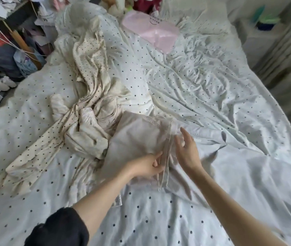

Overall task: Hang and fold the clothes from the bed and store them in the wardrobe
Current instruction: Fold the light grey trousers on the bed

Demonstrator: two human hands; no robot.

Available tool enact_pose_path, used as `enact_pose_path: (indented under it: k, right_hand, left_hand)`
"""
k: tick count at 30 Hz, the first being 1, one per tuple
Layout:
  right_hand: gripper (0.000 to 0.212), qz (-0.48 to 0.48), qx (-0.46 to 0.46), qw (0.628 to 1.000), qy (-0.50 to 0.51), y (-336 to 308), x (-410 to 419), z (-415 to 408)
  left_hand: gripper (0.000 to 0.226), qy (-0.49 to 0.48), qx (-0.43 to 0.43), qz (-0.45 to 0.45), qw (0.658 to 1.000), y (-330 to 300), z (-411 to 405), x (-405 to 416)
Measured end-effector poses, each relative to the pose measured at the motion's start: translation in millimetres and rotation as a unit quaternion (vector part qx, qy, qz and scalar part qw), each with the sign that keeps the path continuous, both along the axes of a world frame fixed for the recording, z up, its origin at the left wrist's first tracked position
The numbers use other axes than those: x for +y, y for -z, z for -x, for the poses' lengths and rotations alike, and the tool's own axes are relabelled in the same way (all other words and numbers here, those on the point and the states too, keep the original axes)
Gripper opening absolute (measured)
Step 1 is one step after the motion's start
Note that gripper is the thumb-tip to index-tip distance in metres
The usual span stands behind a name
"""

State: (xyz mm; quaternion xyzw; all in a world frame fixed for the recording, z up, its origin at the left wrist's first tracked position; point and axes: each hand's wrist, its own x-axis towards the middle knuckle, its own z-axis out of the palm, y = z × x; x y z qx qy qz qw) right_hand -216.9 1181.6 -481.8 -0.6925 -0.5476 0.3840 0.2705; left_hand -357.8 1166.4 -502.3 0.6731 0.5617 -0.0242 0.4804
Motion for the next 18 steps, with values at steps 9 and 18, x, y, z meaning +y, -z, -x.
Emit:
enact_pose_path:
  k: [9,18]
  right_hand:
    - [0.044,-0.195,-0.260,0.912,-0.251,44,-29,49]
    - [0.050,-0.135,-0.321,0.889,-0.297,80,-34,28]
  left_hand:
    - [0.030,-0.308,0.079,-0.165,0.934,22,100,4]
    - [0.015,-0.395,-0.036,-0.022,0.918,37,117,25]
